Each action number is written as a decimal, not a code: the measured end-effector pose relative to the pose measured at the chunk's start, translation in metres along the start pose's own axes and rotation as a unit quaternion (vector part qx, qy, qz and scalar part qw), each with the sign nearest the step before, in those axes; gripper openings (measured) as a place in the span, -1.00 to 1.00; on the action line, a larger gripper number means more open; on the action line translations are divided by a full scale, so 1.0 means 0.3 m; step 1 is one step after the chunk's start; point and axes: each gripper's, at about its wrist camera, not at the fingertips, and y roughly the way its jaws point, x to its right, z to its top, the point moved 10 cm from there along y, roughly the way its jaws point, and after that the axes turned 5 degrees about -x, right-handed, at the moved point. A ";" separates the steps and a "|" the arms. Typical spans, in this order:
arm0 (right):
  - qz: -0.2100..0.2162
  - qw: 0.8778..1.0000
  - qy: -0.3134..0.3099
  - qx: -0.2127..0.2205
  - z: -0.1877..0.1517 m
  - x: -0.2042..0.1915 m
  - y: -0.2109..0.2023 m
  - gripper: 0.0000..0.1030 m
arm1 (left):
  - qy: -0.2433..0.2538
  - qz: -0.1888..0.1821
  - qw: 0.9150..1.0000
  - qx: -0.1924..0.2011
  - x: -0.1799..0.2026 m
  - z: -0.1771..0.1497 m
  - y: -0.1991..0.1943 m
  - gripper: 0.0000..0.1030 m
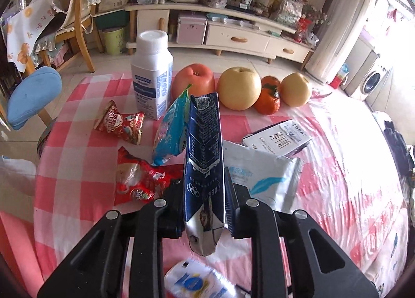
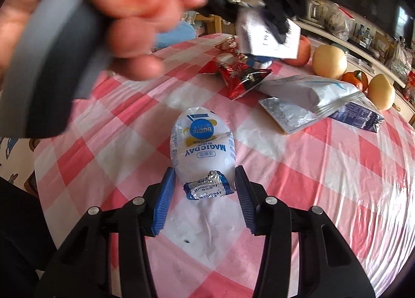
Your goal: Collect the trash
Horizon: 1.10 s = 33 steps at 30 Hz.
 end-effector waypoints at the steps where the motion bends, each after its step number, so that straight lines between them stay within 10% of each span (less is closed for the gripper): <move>1: -0.002 1.000 0.002 0.002 0.001 0.018 -0.016 -0.06 | 0.000 -0.002 1.000 0.004 -0.002 -0.003 -0.017 -0.51; 33: -0.012 0.997 0.059 0.047 0.025 0.134 -0.143 -0.07 | -0.043 0.010 0.995 0.085 -0.247 -0.204 -0.366 -0.51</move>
